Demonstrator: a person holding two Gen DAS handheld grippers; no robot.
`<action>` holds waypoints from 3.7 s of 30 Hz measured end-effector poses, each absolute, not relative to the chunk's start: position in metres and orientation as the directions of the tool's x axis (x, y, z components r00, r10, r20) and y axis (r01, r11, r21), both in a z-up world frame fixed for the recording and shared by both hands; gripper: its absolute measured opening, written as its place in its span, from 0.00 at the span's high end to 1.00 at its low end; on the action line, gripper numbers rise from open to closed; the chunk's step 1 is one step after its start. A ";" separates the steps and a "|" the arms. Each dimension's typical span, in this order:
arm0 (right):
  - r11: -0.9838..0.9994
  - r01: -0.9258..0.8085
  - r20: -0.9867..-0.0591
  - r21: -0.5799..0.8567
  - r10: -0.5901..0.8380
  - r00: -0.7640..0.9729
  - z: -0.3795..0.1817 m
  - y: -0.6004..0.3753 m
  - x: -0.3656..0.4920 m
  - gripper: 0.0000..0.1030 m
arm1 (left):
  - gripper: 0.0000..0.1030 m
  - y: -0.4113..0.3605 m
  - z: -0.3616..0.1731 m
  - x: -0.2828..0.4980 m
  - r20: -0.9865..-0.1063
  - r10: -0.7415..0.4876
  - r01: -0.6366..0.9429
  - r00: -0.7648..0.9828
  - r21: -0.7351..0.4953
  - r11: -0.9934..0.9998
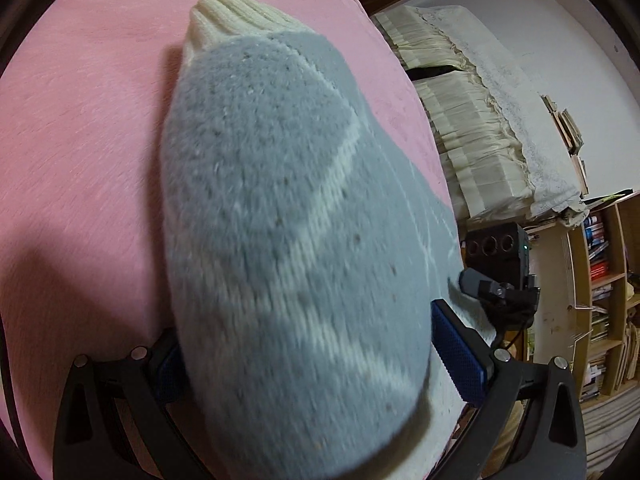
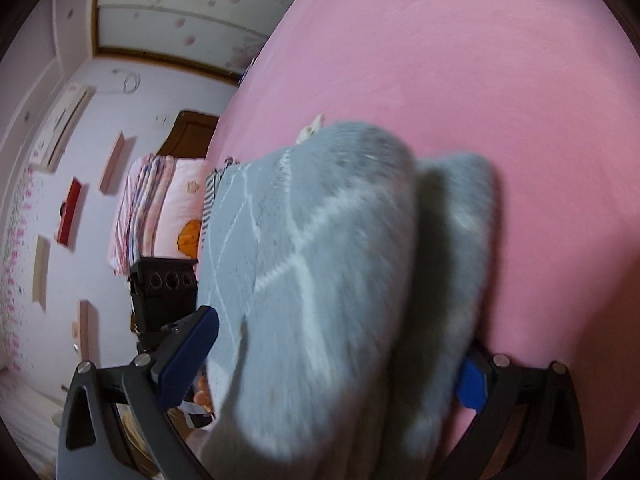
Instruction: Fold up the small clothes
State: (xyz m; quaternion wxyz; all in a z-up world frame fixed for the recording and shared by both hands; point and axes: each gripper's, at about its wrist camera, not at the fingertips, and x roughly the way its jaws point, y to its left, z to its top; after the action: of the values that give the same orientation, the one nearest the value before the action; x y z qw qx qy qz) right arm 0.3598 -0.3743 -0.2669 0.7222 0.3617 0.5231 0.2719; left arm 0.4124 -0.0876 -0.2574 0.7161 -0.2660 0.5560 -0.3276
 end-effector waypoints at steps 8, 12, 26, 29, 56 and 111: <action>0.641 -0.031 -0.605 0.767 0.738 0.299 -0.266 -0.370 0.364 0.07 | 0.01 -0.093 -0.259 0.419 -0.597 -0.778 0.179 0.195 -0.758 0.627; 0.656 -0.010 -0.609 0.755 0.706 0.360 -0.261 -0.382 0.349 0.33 | 0.09 -0.083 -0.257 0.410 -0.633 -0.736 0.186 0.239 -0.714 0.675; 0.817 -0.030 -0.707 0.576 0.516 0.483 -0.185 -0.348 0.295 0.53 | 0.28 -0.093 -0.169 0.353 -0.757 -0.550 0.255 0.354 -0.487 0.835; 0.818 -0.024 -0.709 0.575 0.513 0.484 -0.168 -0.334 0.274 0.53 | 0.28 -0.073 -0.152 0.333 -0.754 -0.563 0.257 0.338 -0.501 0.826; 0.630 -0.159 -0.512 0.760 0.732 0.450 -0.111 0.050 0.495 0.53 | 0.27 0.334 -0.048 0.494 -0.801 -0.319 0.176 0.507 -0.266 0.948; 0.866 -0.422 -0.683 0.268 0.480 0.551 -0.149 0.108 0.477 0.97 | 0.00 0.297 -0.145 0.472 -0.751 0.048 0.024 0.658 0.084 0.996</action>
State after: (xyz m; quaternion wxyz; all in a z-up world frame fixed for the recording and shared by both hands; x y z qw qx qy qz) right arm 0.4767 0.1079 -0.1493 0.8797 0.0364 0.3988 0.2563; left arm 0.4721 0.2968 -0.1446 0.9096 0.0431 0.4133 0.0065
